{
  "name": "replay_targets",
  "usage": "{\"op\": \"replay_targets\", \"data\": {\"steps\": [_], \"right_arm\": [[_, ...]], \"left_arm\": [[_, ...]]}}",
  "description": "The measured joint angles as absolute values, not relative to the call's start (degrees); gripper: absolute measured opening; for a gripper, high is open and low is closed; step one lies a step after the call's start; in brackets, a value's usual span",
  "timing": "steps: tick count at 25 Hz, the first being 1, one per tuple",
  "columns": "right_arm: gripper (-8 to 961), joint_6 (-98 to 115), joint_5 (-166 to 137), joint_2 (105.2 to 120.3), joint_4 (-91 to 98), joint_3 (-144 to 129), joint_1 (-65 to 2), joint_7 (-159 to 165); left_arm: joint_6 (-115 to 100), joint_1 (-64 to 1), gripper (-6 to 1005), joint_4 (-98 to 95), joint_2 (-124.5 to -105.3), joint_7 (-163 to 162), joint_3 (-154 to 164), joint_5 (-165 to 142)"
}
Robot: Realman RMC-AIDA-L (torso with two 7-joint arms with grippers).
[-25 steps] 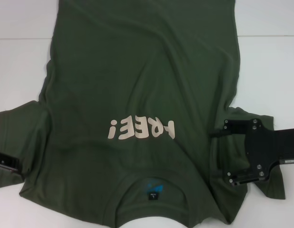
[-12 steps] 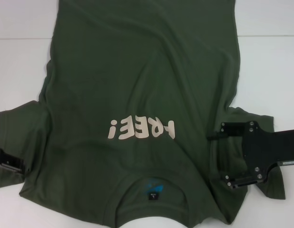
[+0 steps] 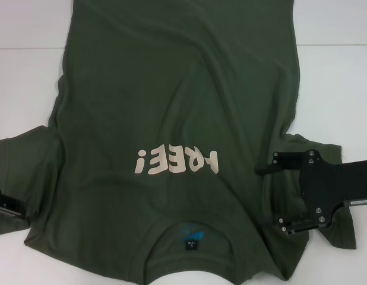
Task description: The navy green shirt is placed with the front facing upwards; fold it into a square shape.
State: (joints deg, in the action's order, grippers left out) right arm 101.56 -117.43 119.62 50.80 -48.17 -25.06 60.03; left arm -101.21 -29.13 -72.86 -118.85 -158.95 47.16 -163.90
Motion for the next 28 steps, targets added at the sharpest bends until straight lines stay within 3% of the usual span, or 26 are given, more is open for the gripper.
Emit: {"op": "replay_targets", "data": {"steps": [28], "right_arm": [[855, 101.6, -117.3, 119.62, 50.8, -48.1, -25.0, 59.6]], "left_arm": [[-96.8, -28.7, 907, -68.0, -118.21, -157.6, 47.5, -163.9]]}}
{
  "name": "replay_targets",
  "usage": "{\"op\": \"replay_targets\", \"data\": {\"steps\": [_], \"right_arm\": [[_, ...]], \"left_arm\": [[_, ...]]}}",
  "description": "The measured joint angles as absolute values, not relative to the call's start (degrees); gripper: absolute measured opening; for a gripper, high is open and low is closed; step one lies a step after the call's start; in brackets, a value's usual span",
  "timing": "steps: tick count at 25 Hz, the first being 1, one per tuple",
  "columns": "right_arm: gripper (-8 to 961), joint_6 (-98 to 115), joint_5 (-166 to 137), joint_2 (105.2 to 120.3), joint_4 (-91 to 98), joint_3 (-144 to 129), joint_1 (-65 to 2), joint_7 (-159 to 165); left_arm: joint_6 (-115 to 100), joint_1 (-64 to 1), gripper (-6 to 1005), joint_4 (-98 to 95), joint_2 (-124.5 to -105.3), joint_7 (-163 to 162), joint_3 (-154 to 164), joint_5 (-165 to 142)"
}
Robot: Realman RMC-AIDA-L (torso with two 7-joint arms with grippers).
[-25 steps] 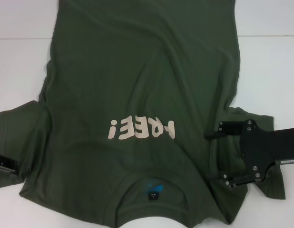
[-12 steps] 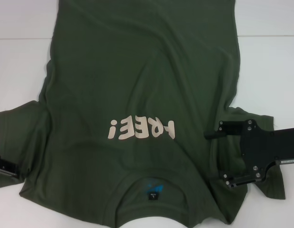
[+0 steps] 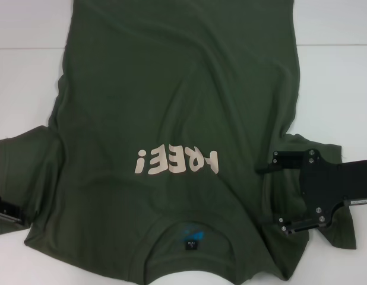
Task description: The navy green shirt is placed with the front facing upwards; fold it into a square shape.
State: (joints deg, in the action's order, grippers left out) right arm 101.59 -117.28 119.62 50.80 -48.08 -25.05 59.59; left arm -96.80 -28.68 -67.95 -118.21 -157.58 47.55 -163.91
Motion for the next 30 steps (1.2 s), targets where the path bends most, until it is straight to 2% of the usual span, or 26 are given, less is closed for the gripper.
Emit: {"op": "replay_targets", "data": {"steps": [22, 29, 30], "right_arm": [[855, 101.2, -117.2, 119.64, 50.6, -48.1, -25.2, 59.5], [855, 101.1, -117.1, 119.70, 50.5, -48.1, -25.2, 59.8], [855, 101.1, -117.1, 119.71, 50.4, -48.0, -25.2, 59.8]], "left_arm": [[-97.8, -30.2, 907, -66.0, -118.08, -157.7, 47.7, -163.8], [-97.9, -31.2, 903, -62.7, -117.42, -155.4, 46.4, -163.8], [-97.7, -31.4, 879, -62.1, -117.42, -155.0, 46.5, -163.8]]}}
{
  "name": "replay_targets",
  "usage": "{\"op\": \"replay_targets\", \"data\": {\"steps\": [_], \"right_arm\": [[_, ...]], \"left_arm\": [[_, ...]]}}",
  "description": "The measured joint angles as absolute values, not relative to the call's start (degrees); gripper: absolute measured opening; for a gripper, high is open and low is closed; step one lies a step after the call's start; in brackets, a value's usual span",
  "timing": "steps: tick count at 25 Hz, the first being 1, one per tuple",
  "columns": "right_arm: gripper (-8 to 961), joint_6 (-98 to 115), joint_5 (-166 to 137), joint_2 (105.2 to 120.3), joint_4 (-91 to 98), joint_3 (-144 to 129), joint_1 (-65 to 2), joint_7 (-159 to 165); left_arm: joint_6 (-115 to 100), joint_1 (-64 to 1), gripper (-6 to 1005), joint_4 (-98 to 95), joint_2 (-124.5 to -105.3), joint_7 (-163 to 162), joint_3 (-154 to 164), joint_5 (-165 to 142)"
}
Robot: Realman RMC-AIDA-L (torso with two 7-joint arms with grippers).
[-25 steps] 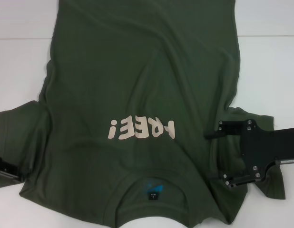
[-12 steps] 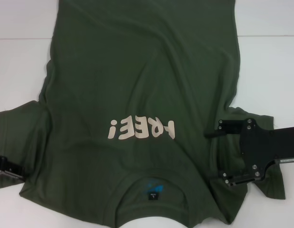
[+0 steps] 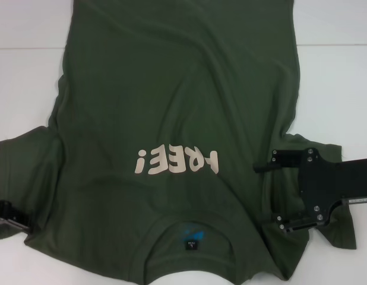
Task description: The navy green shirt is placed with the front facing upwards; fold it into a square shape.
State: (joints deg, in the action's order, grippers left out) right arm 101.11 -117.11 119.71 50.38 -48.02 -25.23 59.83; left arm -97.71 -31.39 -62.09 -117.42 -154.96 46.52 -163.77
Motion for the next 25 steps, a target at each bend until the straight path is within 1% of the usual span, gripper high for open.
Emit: {"op": "replay_targets", "data": {"steps": [4, 9, 20, 25], "right_arm": [[855, 101.0, -117.0, 119.71, 50.0, -47.9, -25.4, 59.9], [855, 101.0, -117.0, 119.81, 49.8, -47.8, -25.5, 59.9], [854, 101.0, -117.0, 119.79, 49.1, -47.6, -25.7, 59.9], [854, 101.0, -116.9, 119.80, 49.1, -47.5, -26.0, 60.0]], "left_arm": [[-97.2, -31.6, 782, -62.1, -117.52, -154.9, 47.9, -163.8], [-98.1, -32.0, 557, -63.9, -117.31, -155.1, 47.5, -163.8], [-98.0, -32.3, 349, -63.8, -116.96, -155.1, 47.9, -163.8], [-97.7, -32.1, 152, -63.9, -117.20, -154.5, 48.2, -163.8]]}}
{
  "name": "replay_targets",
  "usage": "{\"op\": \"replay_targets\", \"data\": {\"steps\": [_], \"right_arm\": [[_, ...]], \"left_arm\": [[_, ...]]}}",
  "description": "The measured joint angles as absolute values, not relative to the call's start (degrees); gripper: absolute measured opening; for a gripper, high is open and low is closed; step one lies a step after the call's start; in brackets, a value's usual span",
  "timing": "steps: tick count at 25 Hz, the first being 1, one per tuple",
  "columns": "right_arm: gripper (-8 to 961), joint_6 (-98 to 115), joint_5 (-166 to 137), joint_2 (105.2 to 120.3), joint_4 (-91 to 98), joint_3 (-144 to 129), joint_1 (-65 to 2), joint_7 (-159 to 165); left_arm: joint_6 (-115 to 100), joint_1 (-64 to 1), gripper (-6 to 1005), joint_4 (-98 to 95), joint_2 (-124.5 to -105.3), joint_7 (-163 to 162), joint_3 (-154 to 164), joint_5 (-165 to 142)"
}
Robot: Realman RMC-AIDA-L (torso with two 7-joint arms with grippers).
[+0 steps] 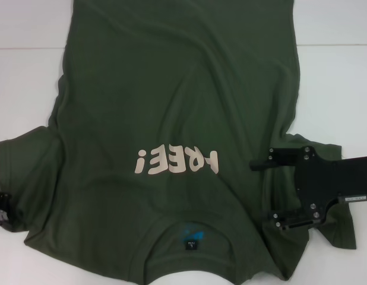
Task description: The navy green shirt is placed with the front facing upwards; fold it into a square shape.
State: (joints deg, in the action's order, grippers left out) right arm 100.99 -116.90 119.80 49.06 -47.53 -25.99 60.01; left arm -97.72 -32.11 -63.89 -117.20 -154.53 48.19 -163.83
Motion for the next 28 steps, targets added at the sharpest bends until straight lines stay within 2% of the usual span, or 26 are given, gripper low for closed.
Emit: {"op": "replay_targets", "data": {"steps": [3, 19, 28], "right_arm": [[854, 101.0, -116.9, 119.84, 49.1, -47.5, -26.1, 60.0], [854, 101.7, -116.9, 119.66, 48.3, -46.5, -25.5, 60.0], [854, 104.0, -116.9, 119.62, 48.4, -44.3, -24.8, 60.0]], "left_arm": [[-97.2, -32.1, -1, -64.2, -117.37, -154.5, 48.7, -163.8], [-97.9, -34.9, 0, -64.9, -116.27, -154.7, 48.3, -163.8], [-103.7, -37.7, -1, -72.7, -115.98, -154.6, 48.1, -163.4]]}}
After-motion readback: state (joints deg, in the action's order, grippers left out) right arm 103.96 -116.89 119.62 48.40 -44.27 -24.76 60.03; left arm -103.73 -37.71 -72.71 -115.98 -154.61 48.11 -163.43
